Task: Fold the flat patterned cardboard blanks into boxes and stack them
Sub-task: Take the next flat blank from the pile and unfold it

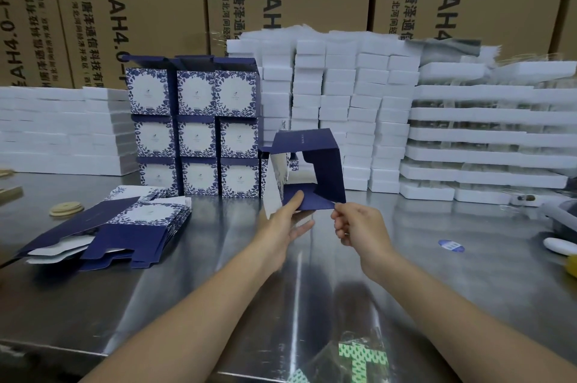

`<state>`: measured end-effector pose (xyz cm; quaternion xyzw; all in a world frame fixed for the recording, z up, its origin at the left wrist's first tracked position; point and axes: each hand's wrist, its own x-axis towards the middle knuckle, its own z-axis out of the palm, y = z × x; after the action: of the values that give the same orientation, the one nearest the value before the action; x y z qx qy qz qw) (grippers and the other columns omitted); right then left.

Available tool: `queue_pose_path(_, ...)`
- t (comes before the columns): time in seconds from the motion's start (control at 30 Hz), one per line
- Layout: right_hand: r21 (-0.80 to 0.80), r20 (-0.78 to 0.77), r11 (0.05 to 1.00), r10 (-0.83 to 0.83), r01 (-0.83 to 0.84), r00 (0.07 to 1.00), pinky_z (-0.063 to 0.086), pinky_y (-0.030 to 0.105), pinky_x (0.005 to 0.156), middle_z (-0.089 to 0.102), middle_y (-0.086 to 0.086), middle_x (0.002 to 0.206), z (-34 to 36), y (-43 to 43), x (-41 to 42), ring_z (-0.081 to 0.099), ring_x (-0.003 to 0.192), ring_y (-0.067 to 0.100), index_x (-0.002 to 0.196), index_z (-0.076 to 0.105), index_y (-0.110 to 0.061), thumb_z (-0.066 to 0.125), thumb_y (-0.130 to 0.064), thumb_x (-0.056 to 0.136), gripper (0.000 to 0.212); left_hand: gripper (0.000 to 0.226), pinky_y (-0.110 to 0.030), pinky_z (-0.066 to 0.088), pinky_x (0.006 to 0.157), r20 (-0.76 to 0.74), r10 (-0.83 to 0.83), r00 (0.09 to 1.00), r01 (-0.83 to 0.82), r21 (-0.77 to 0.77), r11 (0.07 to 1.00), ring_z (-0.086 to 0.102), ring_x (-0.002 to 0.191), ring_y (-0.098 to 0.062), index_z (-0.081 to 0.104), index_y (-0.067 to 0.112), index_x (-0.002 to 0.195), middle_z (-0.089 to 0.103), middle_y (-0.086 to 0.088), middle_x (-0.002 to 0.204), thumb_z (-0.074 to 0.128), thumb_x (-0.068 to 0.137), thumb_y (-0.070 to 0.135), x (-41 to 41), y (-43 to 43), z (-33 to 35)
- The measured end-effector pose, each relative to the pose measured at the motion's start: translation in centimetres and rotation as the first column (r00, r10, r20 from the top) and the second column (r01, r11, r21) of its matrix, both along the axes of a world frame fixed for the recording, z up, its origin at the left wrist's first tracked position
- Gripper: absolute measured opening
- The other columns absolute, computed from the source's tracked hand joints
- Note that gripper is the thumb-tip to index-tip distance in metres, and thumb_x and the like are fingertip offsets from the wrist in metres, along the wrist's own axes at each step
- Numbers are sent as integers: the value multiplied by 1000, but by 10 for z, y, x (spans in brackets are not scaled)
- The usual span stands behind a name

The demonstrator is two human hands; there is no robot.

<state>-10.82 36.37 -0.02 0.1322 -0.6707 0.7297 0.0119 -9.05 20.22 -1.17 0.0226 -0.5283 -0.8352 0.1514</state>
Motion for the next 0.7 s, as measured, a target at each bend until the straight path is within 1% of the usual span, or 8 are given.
queue_pose_path(0.07,-42,-6,998,-36,35,999,38,19,46,58,-3,54,1,-1,2,47,44,9,73,66,-8,58,-12,100,29,27,-27,60,68,64,33,997,-31,-31,999,75,80,-13,75,11,87,74,-1,79,77,96,36,0,3,2)
queue_pose_path(0.1,-55,-9,997,-49,49,999,38,18,45,58,-2,54,1,-2,3,47,44,9,73,66,-8,58,-11,100,28,32,-26,55,61,93,39,995,-32,-72,997,73,72,-13,72,13,80,69,0,71,78,94,41,1,5,2)
queue_pose_path(0.13,-63,-13,996,-57,56,998,39,18,45,59,-2,54,1,-3,4,47,44,9,73,66,-8,58,-11,99,27,35,-26,51,58,108,29,994,-16,-117,993,70,67,-13,70,15,77,64,0,67,77,93,45,2,7,2)
queue_pose_path(0.23,-66,-11,997,-47,47,999,39,22,48,58,0,57,1,-4,5,47,46,11,73,67,-10,59,-15,98,27,35,-27,42,61,91,-18,996,35,-190,981,65,63,-14,69,18,80,59,1,64,69,99,48,4,11,1)
queue_pose_path(0.4,-76,76,995,68,-63,995,37,24,48,54,2,59,2,-2,5,47,48,14,74,66,-13,62,-28,98,28,32,-29,41,63,76,-9,997,27,-238,971,60,60,-11,65,19,81,56,4,61,64,103,43,7,12,5)
queue_pose_path(0.47,-84,100,992,102,-94,990,38,23,48,53,2,60,2,-3,7,46,49,14,74,67,-13,61,-25,98,27,32,-28,41,64,79,-5,997,26,-267,963,59,58,-11,64,19,81,55,4,60,64,103,41,9,13,5)
queue_pose_path(0.57,-107,102,992,74,-63,992,40,23,51,54,2,58,4,-4,9,45,47,13,72,67,-10,60,-18,98,28,32,-29,41,64,90,-12,996,37,-285,958,58,59,-13,63,17,82,53,2,60,64,103,41,11,15,5)
queue_pose_path(0.7,-133,91,990,52,-40,994,39,22,51,55,2,57,6,-2,10,45,47,12,72,66,-8,59,-16,99,28,37,-29,40,63,85,-23,996,45,-270,962,53,58,-15,54,20,75,43,2,58,63,102,43,12,16,7)
